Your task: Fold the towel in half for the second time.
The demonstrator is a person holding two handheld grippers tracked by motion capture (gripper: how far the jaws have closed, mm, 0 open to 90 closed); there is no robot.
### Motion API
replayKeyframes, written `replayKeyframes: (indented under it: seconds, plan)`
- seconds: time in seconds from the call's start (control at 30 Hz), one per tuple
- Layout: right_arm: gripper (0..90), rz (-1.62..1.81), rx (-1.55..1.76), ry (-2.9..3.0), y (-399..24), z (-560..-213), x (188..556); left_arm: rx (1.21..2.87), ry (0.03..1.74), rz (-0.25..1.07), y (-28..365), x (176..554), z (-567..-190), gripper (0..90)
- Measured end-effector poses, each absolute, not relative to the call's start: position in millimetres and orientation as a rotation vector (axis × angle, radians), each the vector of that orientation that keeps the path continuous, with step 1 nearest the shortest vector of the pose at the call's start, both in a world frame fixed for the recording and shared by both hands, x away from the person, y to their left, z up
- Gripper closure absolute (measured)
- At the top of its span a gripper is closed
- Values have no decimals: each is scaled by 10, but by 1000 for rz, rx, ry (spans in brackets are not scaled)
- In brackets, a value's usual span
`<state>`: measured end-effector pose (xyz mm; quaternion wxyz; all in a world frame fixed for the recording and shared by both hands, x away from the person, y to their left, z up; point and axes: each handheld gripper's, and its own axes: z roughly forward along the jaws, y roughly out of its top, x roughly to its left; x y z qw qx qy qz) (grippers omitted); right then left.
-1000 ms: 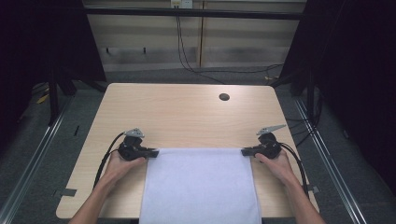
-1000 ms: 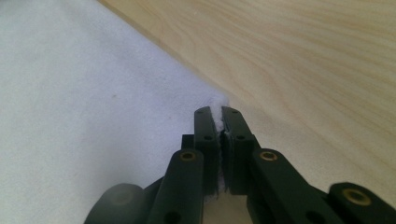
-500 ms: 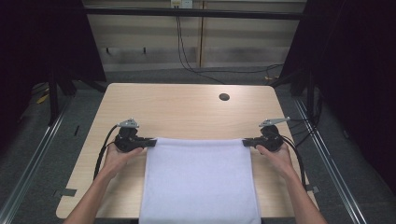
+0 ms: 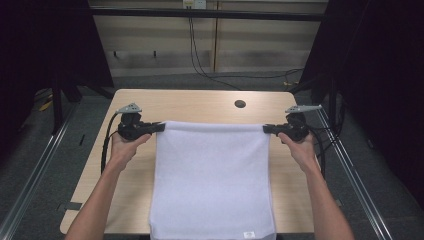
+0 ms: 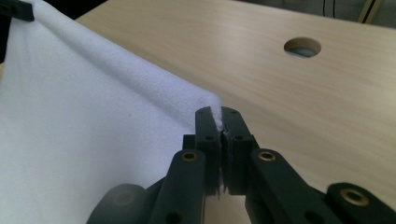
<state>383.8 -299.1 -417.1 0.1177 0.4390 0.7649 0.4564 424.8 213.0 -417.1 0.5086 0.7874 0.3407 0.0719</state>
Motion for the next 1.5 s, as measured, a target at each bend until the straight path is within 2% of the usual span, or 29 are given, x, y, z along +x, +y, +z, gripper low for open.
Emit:
replayKeyframes:
  seconds: [0.3,0.43,0.63,0.8,0.9,1.0,1.13,1.33,1.5]
  plan:
    - [873,1330,1218,2187,-2973,-3792,3957,1861,786,241,2134,4289,-3786,845]
    - [874,1407,1200,2129,-2974,-3683,3924,1830,780,241,2116,4214,-3763,845]
    - [874,1418,1149,2186,-3003,-3869,3594,1879,743,200,2214,3919,-3902,845]
    - [874,1428,1069,2218,-2995,-3839,3229,1876,701,193,2281,3575,-3915,845]
    - [874,1435,1041,2229,-2983,-3820,3034,1882,692,142,2329,3388,-3942,844]
    - [874,1445,1029,2259,-2955,-3914,2825,1891,689,94,2391,3214,-4065,843]
    - [872,1388,1031,2370,-2905,-4207,2544,1957,691,45,2400,2975,-4317,840]
    - [863,1363,1054,2443,-2908,-4392,2313,1981,672,-61,2413,2697,-4546,829]
    - [797,1362,1111,2535,-2900,-4612,2100,2149,631,-125,2307,2500,-4788,782]
